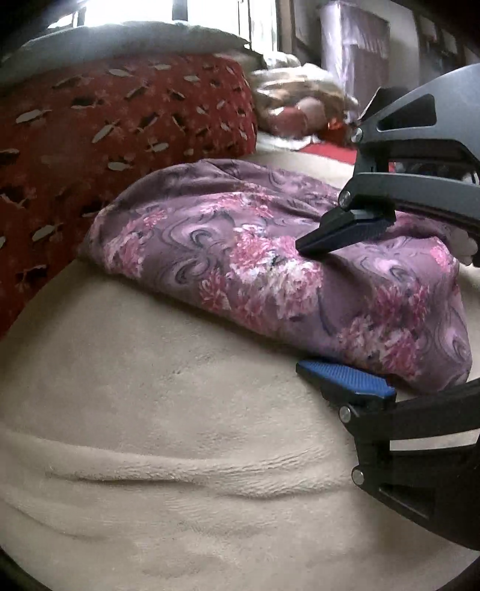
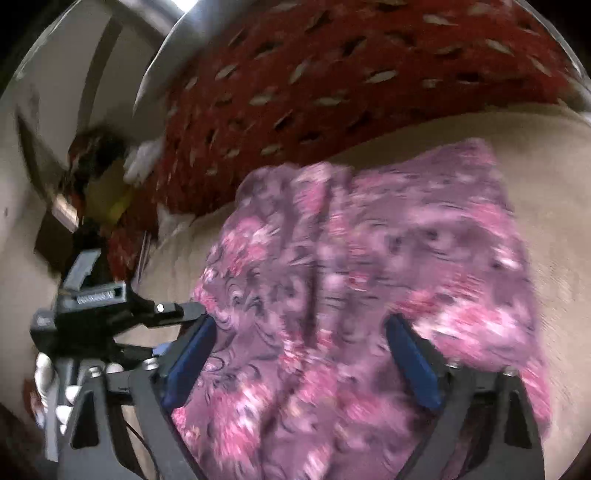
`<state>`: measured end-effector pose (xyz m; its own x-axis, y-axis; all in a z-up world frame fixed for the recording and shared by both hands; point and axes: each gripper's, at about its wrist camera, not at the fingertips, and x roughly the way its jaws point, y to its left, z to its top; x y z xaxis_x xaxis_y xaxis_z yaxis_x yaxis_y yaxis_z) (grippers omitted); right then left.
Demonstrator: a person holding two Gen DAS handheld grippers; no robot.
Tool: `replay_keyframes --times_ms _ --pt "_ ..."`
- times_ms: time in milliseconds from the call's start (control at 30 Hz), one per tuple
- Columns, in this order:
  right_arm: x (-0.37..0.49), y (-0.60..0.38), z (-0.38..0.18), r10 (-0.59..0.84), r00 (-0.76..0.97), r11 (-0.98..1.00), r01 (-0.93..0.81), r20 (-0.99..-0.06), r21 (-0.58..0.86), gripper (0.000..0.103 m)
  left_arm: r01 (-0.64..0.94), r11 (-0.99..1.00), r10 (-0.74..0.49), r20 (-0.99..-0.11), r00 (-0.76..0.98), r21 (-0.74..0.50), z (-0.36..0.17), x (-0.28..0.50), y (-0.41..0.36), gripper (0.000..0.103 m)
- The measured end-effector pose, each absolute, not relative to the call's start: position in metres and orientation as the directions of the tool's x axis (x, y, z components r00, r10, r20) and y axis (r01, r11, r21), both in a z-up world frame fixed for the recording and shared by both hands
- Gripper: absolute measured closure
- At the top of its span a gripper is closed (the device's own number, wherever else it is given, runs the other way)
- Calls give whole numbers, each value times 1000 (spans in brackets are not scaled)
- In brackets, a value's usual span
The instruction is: Fold small clothes
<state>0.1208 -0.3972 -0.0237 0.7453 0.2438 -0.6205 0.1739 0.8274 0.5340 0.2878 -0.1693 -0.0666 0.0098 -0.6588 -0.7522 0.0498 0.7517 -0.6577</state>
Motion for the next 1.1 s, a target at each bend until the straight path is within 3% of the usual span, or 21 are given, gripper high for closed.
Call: replay_keyframes --times_ms 33,67,167,367,567,633,700,733,767,900,933,967,1000,1033,1100 --pt "130 -389 -25 275 715 847 136 -643 514 95 51 751 -659 -752 14 -658 -66 288 -167 46" --pt "137 -379 -25 238 684 888 134 -690 439 93 56 753 -658 -753 19 -656 -64 288 -161 46" --pt "131 -364 -8 189 710 942 64 -678 330 94 76 749 -661 -749 39 -658 -54 284 -159 46" --pt "79 -426 25 185 819 879 109 -543 464 99 178 755 -649 -757 72 -631 -30 268 -180 46" --pt "54 -473 -10 160 784 802 250 -600 542 101 224 804 -582 -805 113 -551 -32 261 -190 42" --pt "51 -480 -16 200 792 752 254 -577 609 94 198 790 -605 -790 97 -580 -35 265 -183 42" --pt "60 -477 -14 226 797 729 243 -560 640 71 168 786 -613 -785 87 -595 -39 269 -177 42" --pt "64 -472 -15 241 792 731 232 -561 641 49 159 786 -613 -786 81 -597 -41 271 -173 42" --pt "71 -464 -15 241 790 744 223 -564 630 43 156 787 -613 -786 83 -597 -41 271 -171 42" --pt "112 -431 -27 282 742 780 192 -609 596 44 129 781 -622 -779 77 -611 -46 274 -164 42" --pt "121 -416 -28 294 724 806 163 -624 569 49 121 777 -627 -776 70 -617 -48 275 -166 42" --pt "125 -404 -27 278 710 845 139 -647 516 72 113 777 -628 -776 66 -619 -48 276 -165 42" --pt "128 -391 -22 239 701 890 118 -672 440 86 110 775 -631 -773 67 -622 -47 275 -163 42" --pt "128 -384 -13 216 709 918 86 -671 386 91 115 769 -637 -768 70 -628 -44 274 -163 42" --pt "116 -391 2 223 755 909 68 -616 412 92 130 762 -646 -759 79 -635 -37 272 -164 42"
